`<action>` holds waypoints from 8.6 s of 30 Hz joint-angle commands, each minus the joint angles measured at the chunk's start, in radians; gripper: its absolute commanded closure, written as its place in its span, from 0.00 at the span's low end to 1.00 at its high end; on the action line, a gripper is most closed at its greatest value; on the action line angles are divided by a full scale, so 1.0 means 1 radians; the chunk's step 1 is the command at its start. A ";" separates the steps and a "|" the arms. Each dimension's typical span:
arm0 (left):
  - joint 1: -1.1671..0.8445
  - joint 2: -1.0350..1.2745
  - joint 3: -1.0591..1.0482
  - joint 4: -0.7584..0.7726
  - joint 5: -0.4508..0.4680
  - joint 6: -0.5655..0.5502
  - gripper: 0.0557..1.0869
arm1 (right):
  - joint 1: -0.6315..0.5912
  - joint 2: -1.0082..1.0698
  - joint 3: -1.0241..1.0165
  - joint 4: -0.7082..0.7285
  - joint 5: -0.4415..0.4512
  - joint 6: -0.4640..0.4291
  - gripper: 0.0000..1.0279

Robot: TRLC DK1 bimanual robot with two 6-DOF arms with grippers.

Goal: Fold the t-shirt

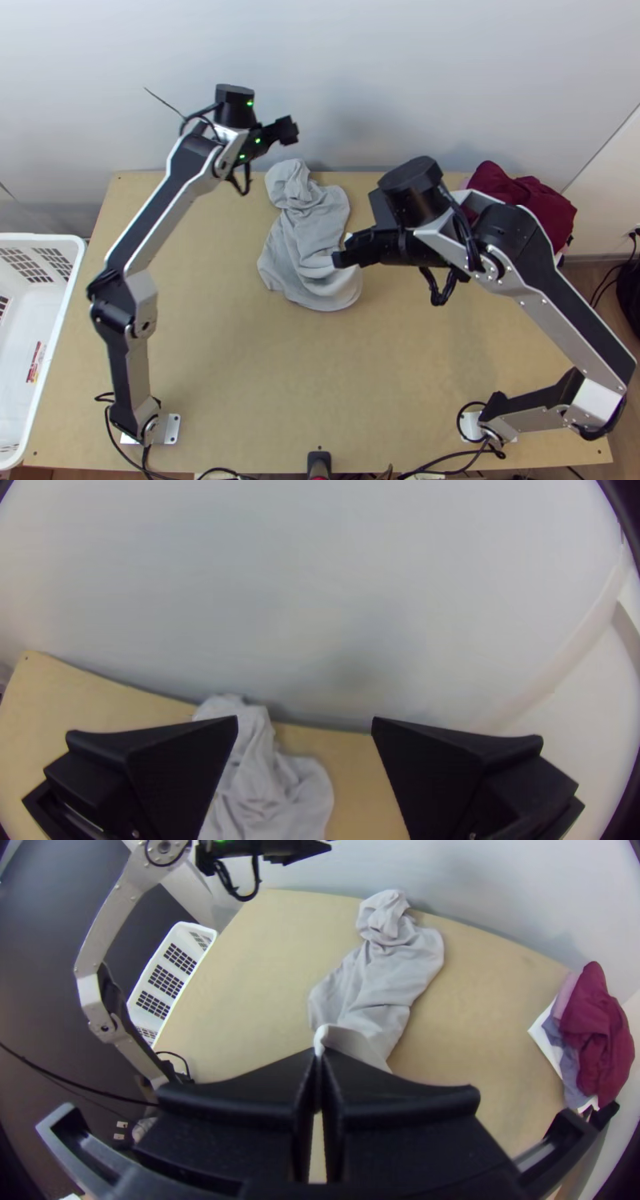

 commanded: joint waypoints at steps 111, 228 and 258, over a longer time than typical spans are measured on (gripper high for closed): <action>-0.218 -0.148 0.039 0.747 -0.378 0.715 0.96 | -0.409 -0.369 0.220 0.269 0.635 -0.355 0.97; -0.823 -0.597 -0.160 -0.180 -0.400 0.611 0.96 | -0.484 0.082 0.008 0.905 0.560 -0.267 0.97; -0.109 -1.324 -1.372 0.052 -0.277 0.531 0.96 | -0.099 0.778 0.326 0.868 0.382 -0.117 0.97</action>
